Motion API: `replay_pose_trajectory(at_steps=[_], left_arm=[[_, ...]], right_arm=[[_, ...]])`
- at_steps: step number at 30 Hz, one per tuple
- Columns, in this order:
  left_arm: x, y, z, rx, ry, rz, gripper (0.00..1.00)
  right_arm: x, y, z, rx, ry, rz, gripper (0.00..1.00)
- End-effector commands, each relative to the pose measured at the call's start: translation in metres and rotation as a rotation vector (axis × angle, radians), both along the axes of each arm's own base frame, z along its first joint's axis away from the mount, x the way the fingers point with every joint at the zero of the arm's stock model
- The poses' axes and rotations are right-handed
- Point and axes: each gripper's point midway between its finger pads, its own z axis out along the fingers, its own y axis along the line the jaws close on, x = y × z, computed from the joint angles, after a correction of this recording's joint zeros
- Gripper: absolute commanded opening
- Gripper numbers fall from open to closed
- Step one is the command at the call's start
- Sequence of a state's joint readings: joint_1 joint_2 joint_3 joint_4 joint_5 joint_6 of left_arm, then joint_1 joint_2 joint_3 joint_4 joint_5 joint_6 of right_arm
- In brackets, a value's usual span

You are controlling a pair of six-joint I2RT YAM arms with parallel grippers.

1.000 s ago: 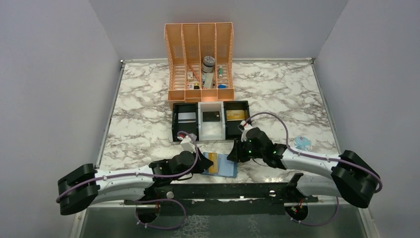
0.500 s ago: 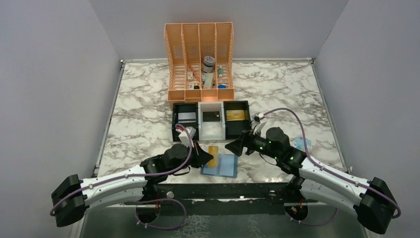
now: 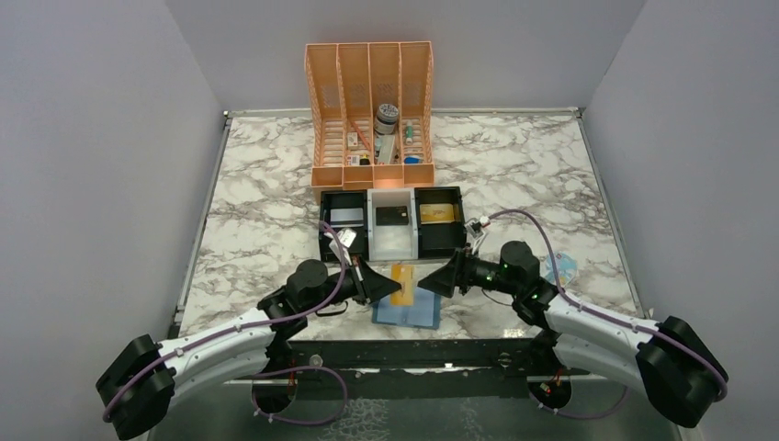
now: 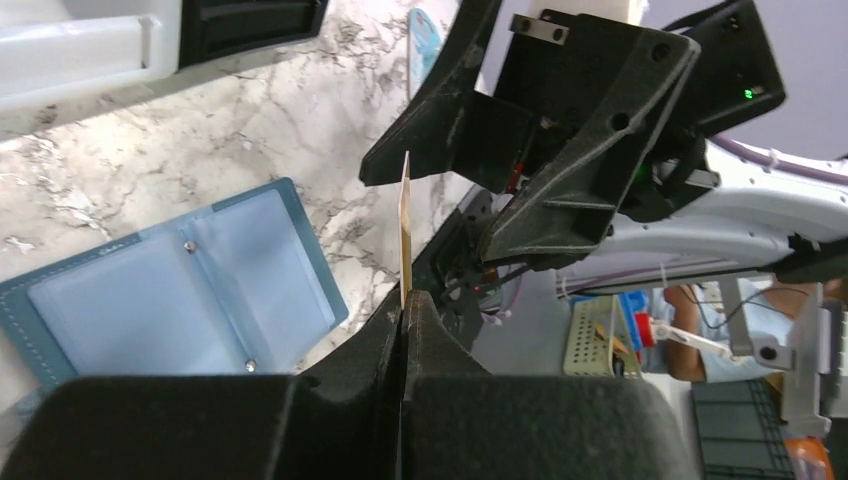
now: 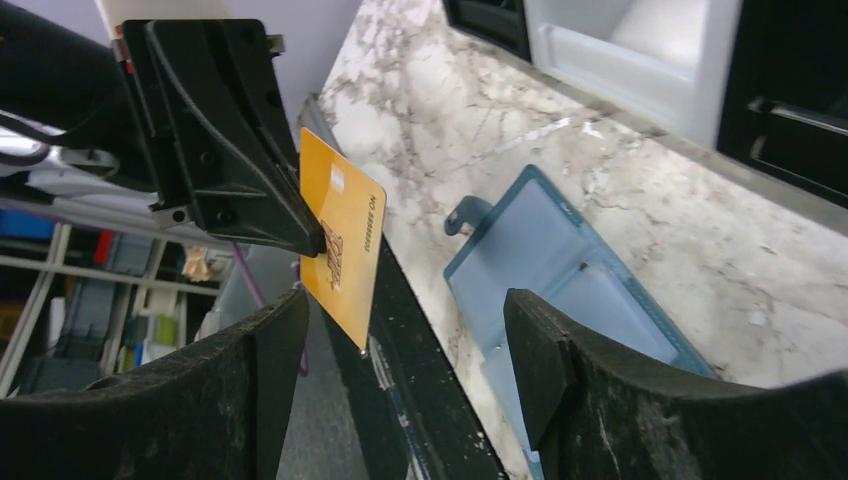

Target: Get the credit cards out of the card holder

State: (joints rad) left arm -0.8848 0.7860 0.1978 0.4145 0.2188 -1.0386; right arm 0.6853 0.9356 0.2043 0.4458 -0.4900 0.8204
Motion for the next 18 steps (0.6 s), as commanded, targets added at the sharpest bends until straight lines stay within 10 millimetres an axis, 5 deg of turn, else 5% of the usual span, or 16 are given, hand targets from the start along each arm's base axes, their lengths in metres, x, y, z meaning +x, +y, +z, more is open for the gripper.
replay_pose_trajectory(at_steps=[1, 18], left_arm=[[-0.014, -0.004, 0.019, -0.136, -0.010, -0.066, 0.00], [-0.016, -0.006, 0.023, -0.172, -0.026, -0.084, 0.00]], right_arm=[[-0.013, 0.017, 0.031, 0.133, -0.025, 0.140, 0.69], [-0.030, 0.035, 0.042, 0.256, 0.012, 0.312, 0.35]])
